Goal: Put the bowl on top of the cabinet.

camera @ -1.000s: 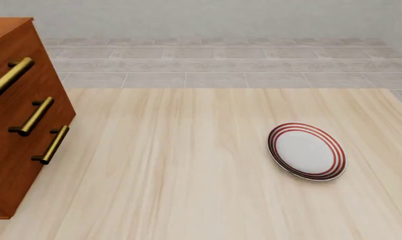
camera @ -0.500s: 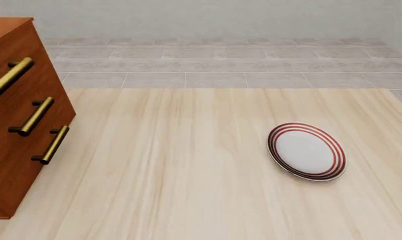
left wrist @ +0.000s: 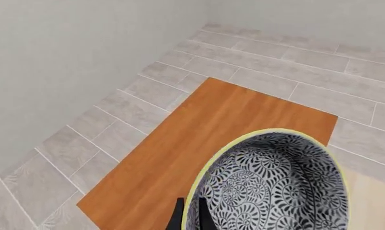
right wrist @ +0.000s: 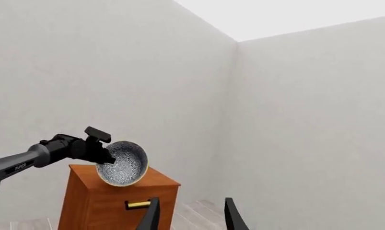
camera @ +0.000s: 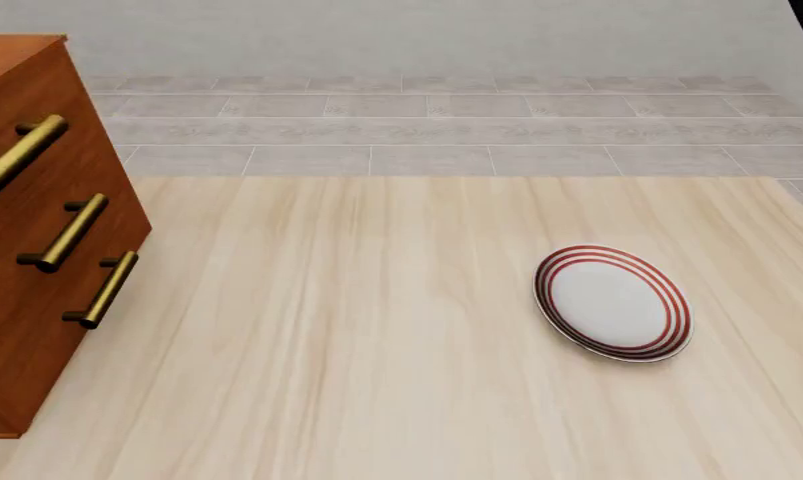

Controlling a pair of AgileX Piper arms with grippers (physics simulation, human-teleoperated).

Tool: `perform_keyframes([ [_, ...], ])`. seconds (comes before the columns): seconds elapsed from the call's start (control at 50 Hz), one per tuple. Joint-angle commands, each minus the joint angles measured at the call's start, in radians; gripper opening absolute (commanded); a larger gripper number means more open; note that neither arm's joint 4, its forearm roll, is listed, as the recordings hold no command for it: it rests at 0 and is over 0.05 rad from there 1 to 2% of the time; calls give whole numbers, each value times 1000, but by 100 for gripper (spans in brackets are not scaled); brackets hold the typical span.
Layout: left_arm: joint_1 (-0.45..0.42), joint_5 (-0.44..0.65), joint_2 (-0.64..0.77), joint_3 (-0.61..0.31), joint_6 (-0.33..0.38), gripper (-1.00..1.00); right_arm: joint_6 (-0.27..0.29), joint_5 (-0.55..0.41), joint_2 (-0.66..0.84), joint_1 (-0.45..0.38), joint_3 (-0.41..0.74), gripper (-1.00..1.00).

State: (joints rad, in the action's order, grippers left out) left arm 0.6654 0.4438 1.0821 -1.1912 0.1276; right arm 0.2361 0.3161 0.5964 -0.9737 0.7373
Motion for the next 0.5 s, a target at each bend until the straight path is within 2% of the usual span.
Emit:
perform_keyframes([
  [0.02, 7, -18, 54, 15, 12, -100, -2, 5, 7, 1, -3, 100],
  [0.5, 3, -28, 131, -31, -16, -100, 11, 39, 45, -8, -20, 100],
])
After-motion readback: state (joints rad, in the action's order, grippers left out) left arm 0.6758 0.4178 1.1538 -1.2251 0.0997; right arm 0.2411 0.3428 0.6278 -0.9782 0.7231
